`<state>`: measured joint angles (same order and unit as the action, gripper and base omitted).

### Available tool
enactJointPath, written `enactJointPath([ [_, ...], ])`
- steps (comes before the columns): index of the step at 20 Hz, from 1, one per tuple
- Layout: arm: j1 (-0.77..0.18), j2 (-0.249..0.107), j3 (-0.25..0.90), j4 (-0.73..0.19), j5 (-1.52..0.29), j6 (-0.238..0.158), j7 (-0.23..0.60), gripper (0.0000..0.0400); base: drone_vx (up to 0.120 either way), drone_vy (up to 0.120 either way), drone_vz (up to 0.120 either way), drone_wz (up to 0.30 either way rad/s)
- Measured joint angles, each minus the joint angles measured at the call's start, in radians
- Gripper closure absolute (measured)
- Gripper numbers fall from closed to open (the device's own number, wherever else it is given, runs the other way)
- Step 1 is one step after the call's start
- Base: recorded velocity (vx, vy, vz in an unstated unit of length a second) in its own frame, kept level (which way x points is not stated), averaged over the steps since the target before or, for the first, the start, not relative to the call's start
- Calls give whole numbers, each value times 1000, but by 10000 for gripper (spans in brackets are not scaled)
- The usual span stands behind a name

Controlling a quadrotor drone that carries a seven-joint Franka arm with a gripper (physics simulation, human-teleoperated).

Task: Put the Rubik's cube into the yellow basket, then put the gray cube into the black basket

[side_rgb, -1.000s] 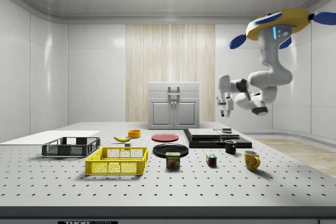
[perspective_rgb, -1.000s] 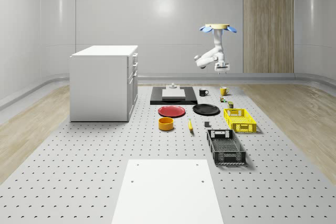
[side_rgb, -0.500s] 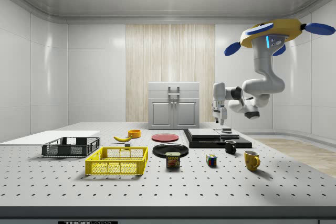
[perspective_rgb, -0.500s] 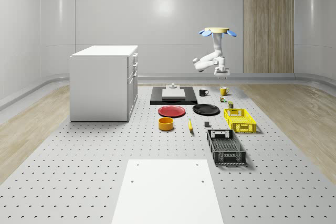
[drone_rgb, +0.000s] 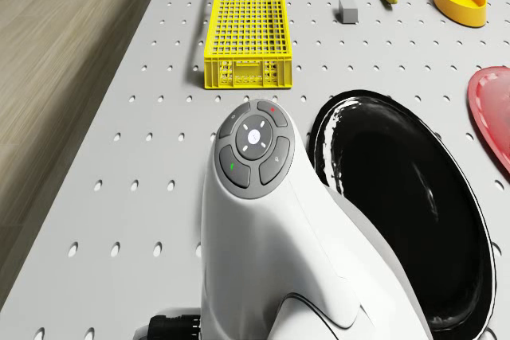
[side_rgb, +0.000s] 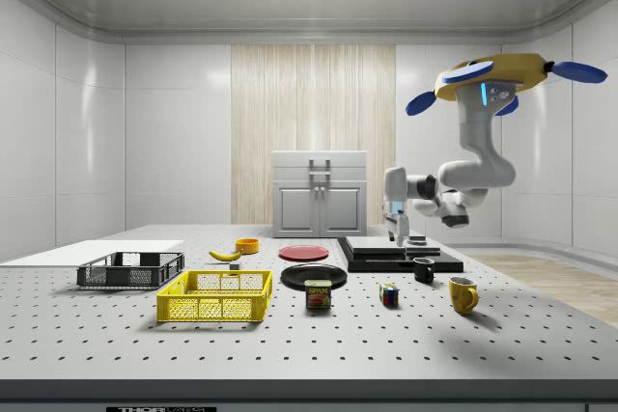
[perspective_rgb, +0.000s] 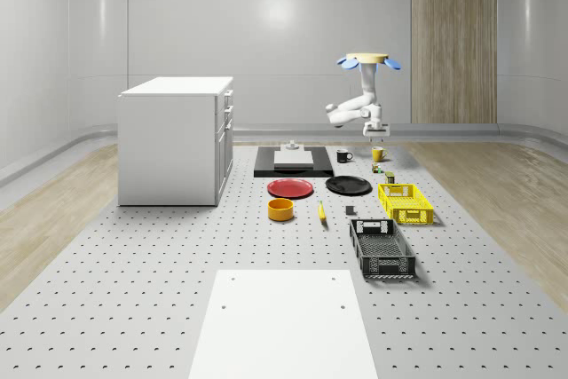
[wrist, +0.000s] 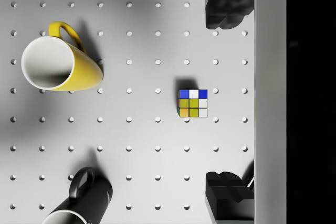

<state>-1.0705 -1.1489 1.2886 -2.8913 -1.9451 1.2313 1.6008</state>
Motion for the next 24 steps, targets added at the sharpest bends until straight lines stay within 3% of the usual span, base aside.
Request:
enactJointPath([
  [8,-14,-39,13,3,21,36,13,0,40,-20,-120,0],
  [24,-36,-111,33,8,57,102,34,0,0,0,-120,0],
])
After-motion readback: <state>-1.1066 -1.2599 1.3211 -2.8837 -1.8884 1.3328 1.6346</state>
